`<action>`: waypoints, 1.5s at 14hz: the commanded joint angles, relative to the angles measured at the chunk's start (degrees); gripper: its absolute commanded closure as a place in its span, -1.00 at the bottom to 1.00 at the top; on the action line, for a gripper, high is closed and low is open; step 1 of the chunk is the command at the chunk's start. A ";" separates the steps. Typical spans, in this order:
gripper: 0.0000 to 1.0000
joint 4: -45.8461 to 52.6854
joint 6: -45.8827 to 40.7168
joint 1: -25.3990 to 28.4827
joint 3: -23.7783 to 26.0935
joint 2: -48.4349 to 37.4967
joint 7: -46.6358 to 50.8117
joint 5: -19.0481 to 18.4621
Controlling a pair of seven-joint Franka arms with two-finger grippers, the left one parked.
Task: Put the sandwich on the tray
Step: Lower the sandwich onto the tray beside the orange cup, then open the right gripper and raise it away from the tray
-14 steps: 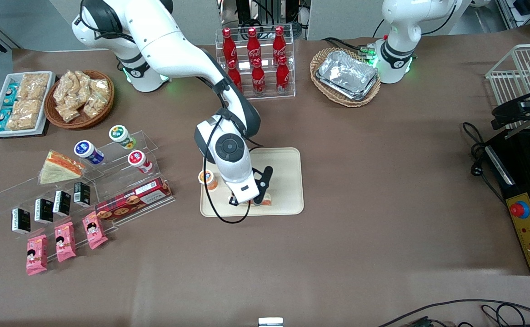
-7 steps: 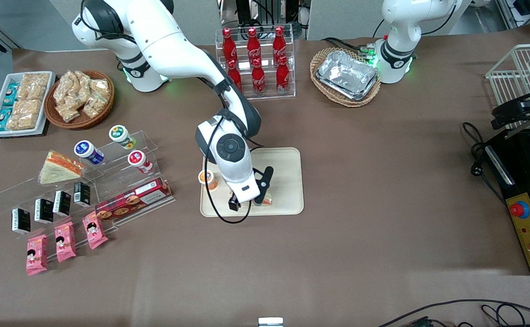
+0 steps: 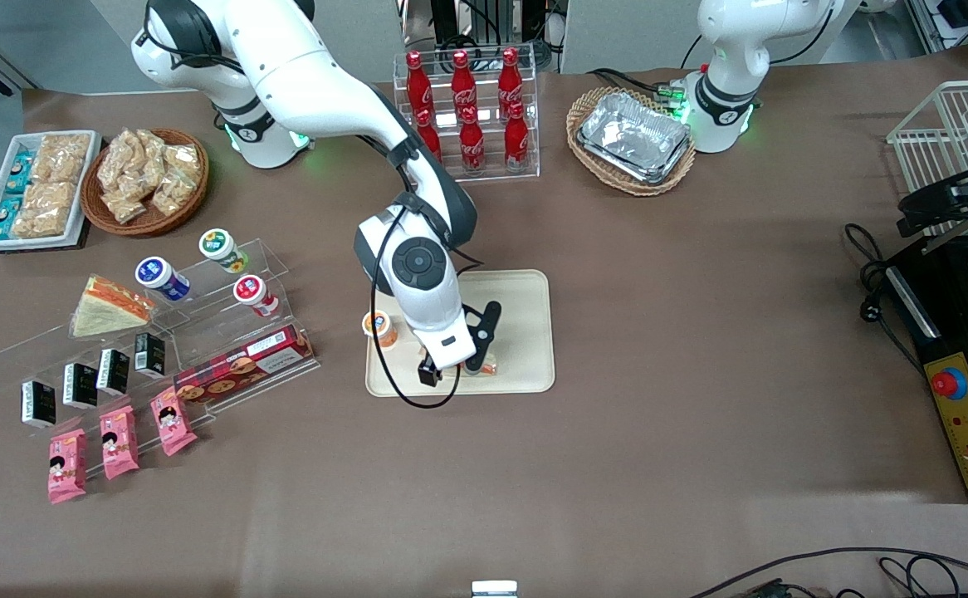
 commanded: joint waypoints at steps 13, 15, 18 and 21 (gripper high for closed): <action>-1.00 0.10 -19.54 -5.24 -1.06 -21.46 7.85 0.03; -1.00 0.45 -22.78 -6.89 -1.06 -24.63 13.65 0.03; -1.00 0.45 -25.43 -11.98 -0.89 -29.11 22.09 -0.05; -1.00 0.45 -27.72 -19.54 -0.63 -31.84 30.01 -0.66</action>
